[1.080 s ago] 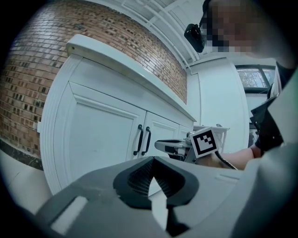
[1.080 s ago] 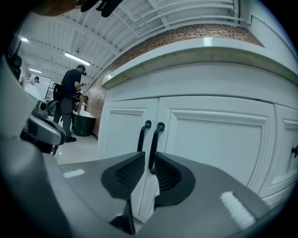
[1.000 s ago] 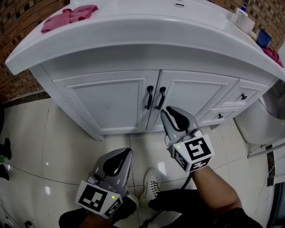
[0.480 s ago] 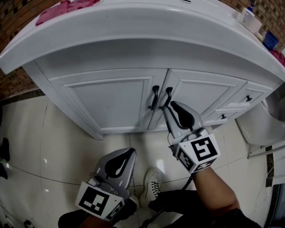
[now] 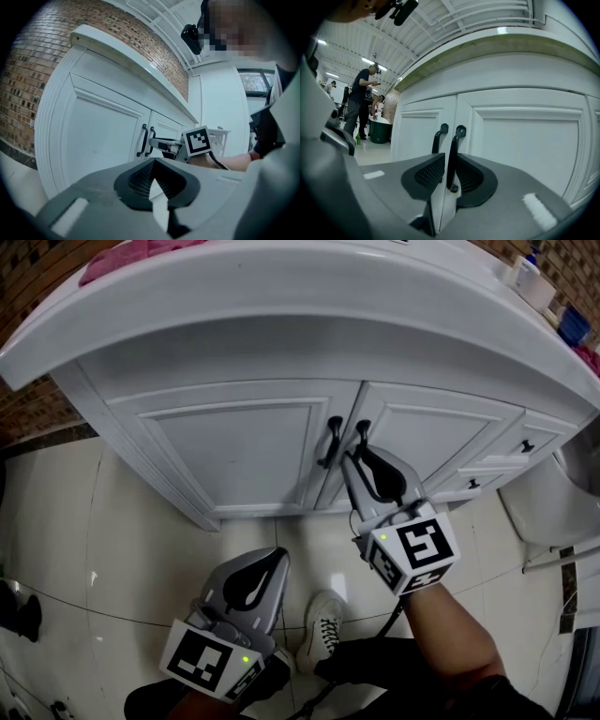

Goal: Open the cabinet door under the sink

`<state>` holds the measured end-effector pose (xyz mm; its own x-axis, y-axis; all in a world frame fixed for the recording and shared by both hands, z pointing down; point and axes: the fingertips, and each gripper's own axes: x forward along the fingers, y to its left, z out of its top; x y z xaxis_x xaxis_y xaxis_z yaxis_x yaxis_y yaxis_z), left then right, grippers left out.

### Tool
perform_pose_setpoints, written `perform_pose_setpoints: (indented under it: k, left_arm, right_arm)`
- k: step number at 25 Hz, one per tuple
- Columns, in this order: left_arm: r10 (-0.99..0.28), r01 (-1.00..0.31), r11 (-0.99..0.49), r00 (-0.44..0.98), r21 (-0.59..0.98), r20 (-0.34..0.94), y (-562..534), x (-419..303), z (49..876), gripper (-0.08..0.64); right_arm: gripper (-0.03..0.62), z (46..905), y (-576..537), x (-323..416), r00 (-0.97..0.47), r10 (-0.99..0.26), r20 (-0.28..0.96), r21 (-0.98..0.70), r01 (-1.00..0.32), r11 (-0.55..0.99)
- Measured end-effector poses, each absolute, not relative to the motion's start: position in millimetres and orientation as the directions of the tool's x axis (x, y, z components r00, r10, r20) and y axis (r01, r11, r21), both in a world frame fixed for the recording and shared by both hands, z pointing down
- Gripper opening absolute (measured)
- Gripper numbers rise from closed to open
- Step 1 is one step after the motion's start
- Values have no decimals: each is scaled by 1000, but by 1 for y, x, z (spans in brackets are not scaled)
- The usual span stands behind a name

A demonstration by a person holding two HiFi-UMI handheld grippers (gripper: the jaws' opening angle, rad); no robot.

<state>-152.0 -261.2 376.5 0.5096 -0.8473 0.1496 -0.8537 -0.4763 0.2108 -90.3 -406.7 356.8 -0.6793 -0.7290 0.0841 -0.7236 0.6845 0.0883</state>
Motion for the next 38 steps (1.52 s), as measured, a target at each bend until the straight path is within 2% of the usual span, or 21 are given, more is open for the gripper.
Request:
perform_pose_setpoints:
  k: [2,8,38]
  left_arm:
    - [-848,-855,-474,508,210,152,-261,-153,377,5]
    - [-848,-855,-471,506,216,155,-257,-153,378,5]
    - [-847,-853,-477,511,213,150,-165,-100,354,5]
  right_arm:
    - [57,356,-409,-89,-669,-738,84,78,-734,674]
    - [49,360,-408,-87,-663,-741,101,27,-743,669]
    - [48,368,-311,-31,-710,-681,179,-26,-696,718]
